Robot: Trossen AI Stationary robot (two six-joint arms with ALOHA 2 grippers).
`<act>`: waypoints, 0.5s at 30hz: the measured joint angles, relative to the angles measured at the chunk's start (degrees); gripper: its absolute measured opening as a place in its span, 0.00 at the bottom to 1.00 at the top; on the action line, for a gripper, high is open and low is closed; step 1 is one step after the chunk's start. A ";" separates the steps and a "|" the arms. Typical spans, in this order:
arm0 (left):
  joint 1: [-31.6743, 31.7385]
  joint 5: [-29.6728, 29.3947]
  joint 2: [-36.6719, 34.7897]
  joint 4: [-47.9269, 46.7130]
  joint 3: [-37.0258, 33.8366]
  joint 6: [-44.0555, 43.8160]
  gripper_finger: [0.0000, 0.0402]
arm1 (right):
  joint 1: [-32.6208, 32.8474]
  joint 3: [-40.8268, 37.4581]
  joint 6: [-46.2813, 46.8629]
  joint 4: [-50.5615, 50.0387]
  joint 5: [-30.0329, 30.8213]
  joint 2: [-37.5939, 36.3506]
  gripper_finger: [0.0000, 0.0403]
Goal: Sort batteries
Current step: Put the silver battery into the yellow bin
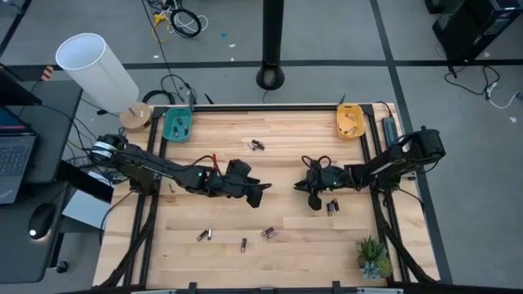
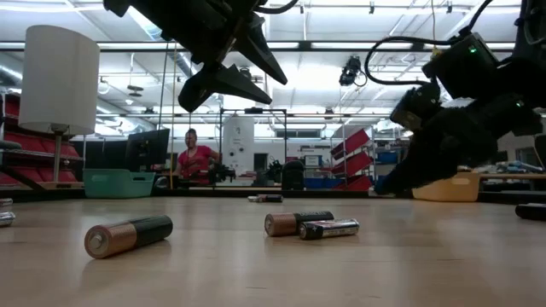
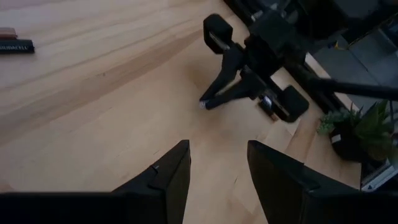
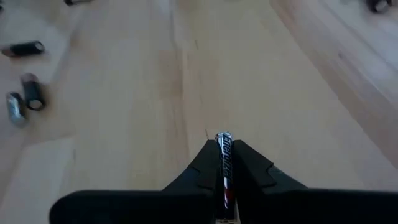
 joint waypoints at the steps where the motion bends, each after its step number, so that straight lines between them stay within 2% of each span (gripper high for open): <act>1: 0.19 -0.01 0.00 0.34 0.00 -0.02 0.43 | -0.16 0.46 -0.25 0.07 -0.50 0.00 0.08; 7: 0.81 0.01 0.00 1.33 0.00 -0.05 0.43 | -0.67 3.78 -2.57 0.04 -2.18 -0.26 0.08; 10: 0.86 0.07 0.00 1.79 0.00 -0.47 0.43 | -1.46 5.90 -2.80 -2.51 -2.27 -2.72 0.08; 13: 1.30 -0.31 0.00 6.07 0.00 -3.51 0.43 | -3.87 8.35 -3.66 -10.31 -1.80 -7.78 0.07; 15: 1.60 -1.40 0.00 11.17 0.00 -3.84 0.43 | -6.29 10.27 -5.79 -19.17 -1.46 -11.74 0.07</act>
